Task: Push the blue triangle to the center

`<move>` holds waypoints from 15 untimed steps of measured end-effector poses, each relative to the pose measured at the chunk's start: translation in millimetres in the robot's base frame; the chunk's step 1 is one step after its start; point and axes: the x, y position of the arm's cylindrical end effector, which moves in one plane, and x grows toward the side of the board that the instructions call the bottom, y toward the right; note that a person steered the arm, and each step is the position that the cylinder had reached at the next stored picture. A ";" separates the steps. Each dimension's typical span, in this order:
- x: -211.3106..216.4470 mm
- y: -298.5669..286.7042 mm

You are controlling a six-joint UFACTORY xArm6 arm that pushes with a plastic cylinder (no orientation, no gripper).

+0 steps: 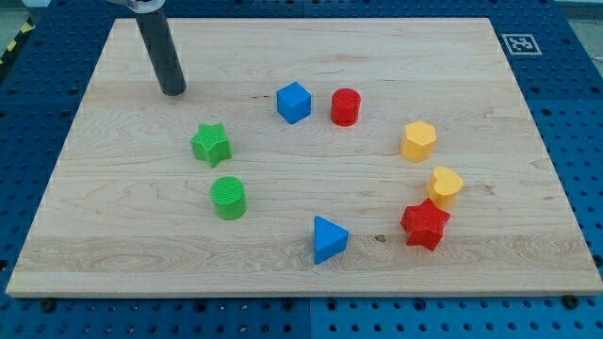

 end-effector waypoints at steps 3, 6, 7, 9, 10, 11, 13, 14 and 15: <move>8.7 52.5; 52.2 69.6; 56.3 72.3; 61.7 26.5; 84.0 16.5; 143.6 18.9; 257.7 79.4; 270.8 102.2; 270.4 109.9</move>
